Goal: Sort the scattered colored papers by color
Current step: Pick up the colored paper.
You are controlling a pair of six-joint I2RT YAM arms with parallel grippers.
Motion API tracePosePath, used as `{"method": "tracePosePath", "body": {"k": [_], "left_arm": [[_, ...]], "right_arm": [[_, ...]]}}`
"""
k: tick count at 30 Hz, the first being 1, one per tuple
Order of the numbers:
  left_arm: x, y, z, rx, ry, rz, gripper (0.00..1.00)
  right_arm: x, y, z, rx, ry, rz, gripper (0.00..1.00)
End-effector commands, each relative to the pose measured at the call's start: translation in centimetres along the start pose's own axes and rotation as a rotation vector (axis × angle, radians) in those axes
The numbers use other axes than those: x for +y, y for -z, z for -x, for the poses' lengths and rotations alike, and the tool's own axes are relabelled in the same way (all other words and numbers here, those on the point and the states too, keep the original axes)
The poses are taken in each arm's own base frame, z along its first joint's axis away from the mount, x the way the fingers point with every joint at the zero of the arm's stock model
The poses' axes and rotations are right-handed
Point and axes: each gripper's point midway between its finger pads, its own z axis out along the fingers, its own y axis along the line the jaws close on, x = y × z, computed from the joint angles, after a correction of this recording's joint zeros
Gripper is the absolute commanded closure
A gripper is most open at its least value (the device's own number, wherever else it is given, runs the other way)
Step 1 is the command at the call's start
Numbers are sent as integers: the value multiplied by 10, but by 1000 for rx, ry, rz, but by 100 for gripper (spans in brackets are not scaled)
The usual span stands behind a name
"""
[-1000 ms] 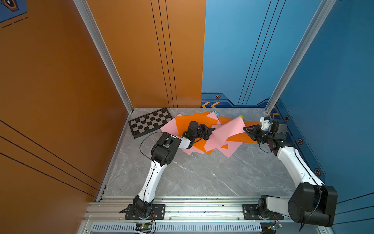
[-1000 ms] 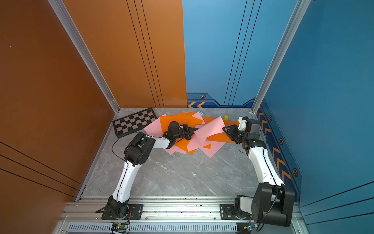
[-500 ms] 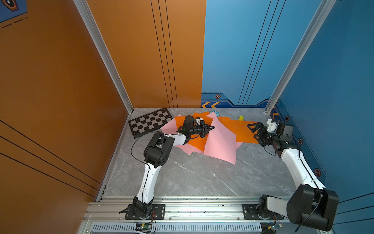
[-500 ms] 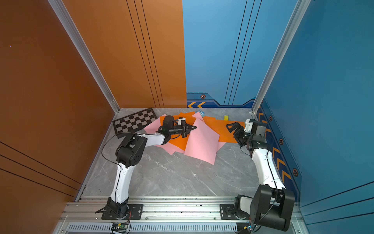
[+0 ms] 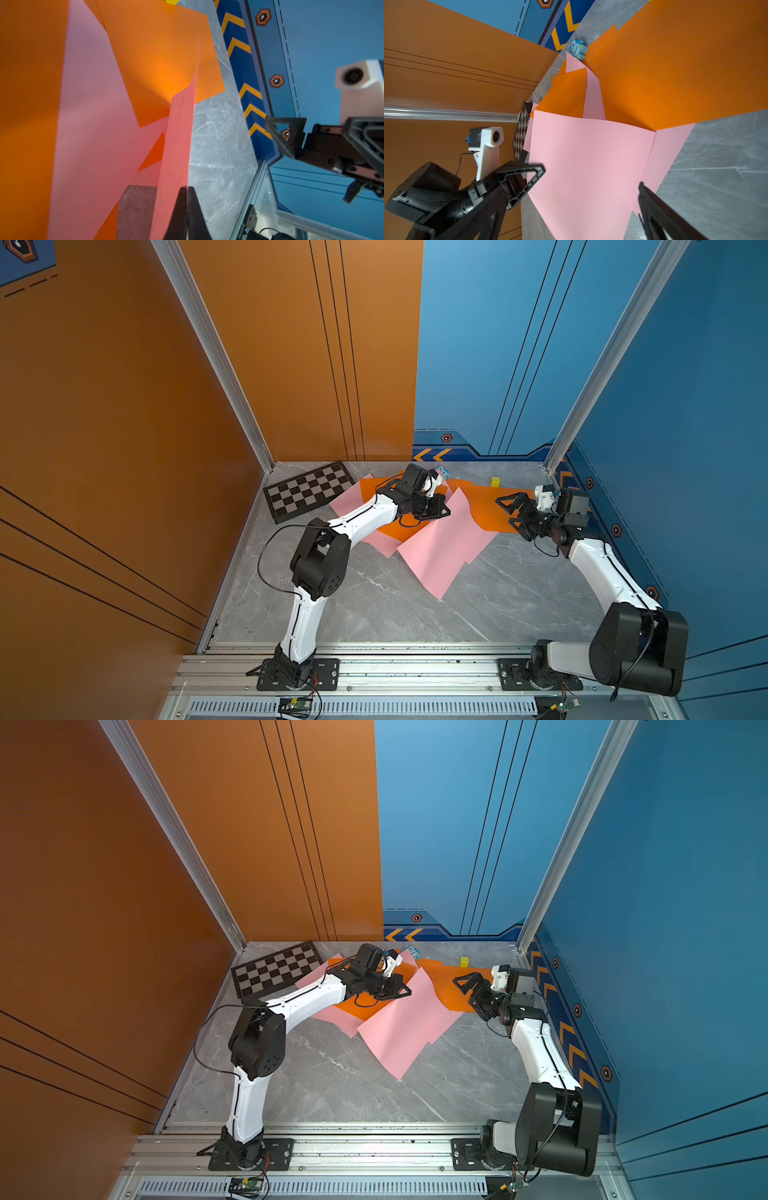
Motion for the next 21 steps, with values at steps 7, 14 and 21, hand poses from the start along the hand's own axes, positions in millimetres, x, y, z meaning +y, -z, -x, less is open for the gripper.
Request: {"method": "tracePosePath", "body": {"k": [7, 14, 21], "left_arm": [[-43, 96, 18, -140, -283, 165, 100], [-88, 134, 21, -213, -344, 95, 100], [-121, 171, 28, -300, -403, 62, 100]], "right_arm": [[45, -17, 10, -36, -2, 381, 0], [82, -26, 5, -19, 57, 575, 0], [102, -47, -10, 37, -1, 726, 3]]}}
